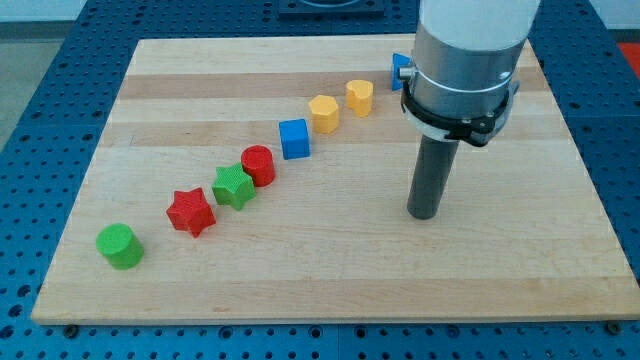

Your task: Move your arm towards the left

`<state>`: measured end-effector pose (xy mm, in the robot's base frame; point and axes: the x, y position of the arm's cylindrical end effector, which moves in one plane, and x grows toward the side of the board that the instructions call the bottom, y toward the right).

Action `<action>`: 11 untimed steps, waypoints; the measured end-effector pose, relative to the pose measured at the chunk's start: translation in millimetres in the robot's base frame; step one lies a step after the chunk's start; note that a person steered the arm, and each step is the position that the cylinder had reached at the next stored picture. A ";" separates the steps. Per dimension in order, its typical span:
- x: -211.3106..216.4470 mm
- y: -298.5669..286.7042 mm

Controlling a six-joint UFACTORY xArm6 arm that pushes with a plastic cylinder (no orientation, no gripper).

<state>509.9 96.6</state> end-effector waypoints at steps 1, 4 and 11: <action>1.0 0.0; 19.6 30.7; 21.8 -88.9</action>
